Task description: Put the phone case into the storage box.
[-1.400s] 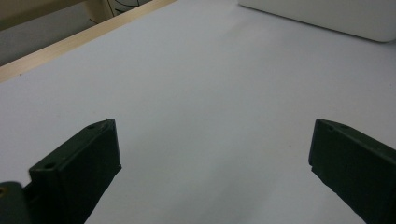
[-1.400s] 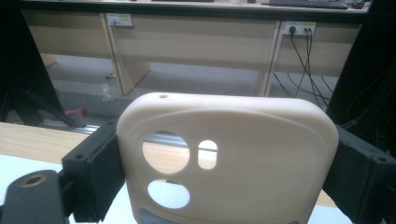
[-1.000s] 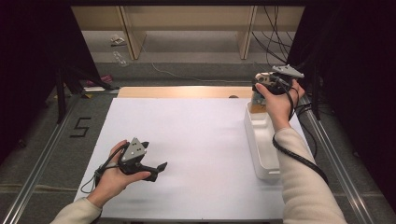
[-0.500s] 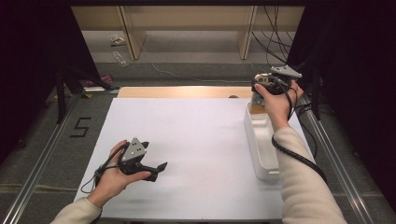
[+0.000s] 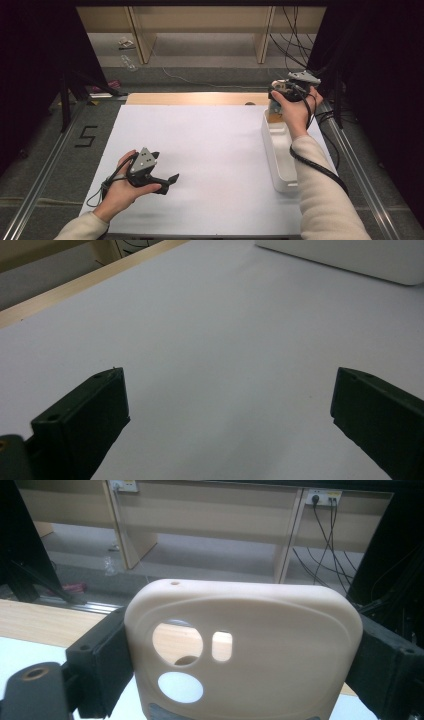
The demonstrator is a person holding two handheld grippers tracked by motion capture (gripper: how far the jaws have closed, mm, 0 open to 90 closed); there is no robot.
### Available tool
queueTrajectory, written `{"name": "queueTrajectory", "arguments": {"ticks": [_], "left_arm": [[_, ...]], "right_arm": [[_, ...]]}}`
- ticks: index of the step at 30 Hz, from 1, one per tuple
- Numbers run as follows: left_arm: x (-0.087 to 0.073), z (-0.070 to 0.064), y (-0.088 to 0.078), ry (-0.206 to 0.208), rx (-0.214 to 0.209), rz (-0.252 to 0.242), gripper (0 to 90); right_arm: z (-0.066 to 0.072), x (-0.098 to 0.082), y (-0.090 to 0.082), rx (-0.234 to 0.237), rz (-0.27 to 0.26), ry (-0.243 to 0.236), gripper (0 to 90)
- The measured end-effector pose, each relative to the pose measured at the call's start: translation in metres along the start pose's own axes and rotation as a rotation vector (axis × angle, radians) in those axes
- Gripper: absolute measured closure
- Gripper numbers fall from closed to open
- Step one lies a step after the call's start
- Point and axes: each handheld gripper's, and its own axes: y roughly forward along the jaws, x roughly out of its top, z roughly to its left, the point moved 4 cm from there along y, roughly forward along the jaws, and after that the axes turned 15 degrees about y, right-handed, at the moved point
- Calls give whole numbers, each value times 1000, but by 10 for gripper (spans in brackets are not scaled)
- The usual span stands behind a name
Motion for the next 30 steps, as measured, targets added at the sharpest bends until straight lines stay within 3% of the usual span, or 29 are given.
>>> {"name": "queueTrajectory", "arguments": {"ticks": [30], "left_arm": [[0,0,0,2,-2,1,16]], "right_arm": [[-4,-11,11,-8,25,10,117]]}}
